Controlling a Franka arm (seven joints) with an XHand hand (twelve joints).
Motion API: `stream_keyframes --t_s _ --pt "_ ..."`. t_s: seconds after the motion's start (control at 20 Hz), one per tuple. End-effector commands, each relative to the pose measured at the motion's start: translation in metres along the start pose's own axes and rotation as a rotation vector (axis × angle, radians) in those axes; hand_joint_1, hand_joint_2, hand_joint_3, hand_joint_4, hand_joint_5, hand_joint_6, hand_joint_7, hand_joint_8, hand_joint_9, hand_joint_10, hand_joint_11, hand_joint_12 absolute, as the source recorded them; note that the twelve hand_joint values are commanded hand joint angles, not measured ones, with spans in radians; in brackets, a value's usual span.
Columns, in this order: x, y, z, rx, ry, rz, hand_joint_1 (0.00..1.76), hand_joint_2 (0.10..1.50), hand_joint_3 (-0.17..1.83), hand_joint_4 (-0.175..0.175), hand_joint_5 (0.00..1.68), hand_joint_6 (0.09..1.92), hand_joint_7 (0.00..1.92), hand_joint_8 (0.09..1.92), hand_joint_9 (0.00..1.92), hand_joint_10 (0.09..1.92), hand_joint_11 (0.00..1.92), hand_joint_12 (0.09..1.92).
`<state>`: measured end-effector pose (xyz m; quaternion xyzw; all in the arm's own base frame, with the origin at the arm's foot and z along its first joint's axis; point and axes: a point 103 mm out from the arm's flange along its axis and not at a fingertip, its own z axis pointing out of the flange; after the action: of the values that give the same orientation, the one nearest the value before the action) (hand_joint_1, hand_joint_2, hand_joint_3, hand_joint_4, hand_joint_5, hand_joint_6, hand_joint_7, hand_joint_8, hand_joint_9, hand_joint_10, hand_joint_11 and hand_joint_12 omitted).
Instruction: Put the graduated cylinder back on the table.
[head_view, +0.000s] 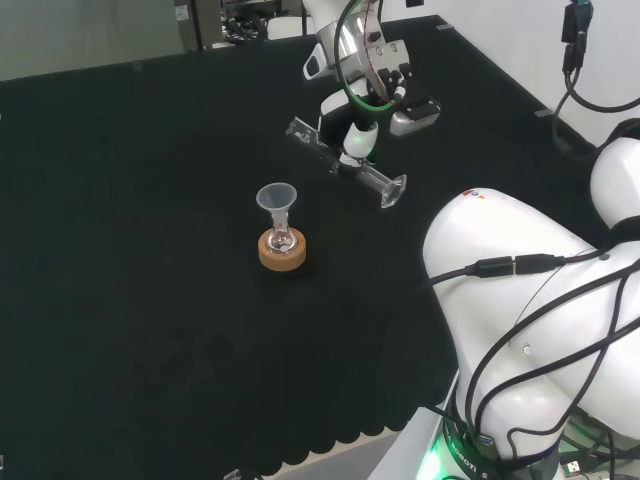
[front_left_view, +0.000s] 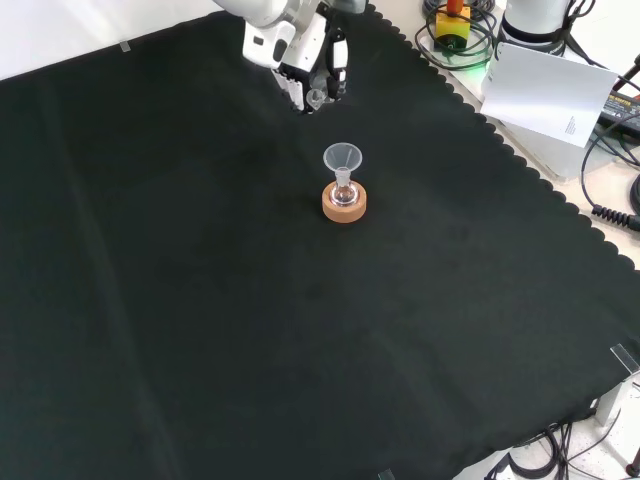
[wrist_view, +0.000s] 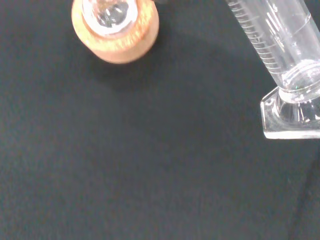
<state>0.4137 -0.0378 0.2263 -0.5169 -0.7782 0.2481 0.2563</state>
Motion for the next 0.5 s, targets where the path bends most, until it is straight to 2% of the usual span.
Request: stream_keyframes --t_s 0.05,0.5 --pt "-0.007 0.020 -0.003 -0.049 0.028 -0.039 1.26 1.12 0.00 -0.175 0.95 1.03 0.99 1.02 1.42 0.09 1.11 0.86" --pt "-0.035 0.045 -0.006 -0.198 0.102 -0.083 1.26 1.12 0.00 -0.175 0.96 1.02 0.99 1.02 1.42 0.09 1.11 0.86"
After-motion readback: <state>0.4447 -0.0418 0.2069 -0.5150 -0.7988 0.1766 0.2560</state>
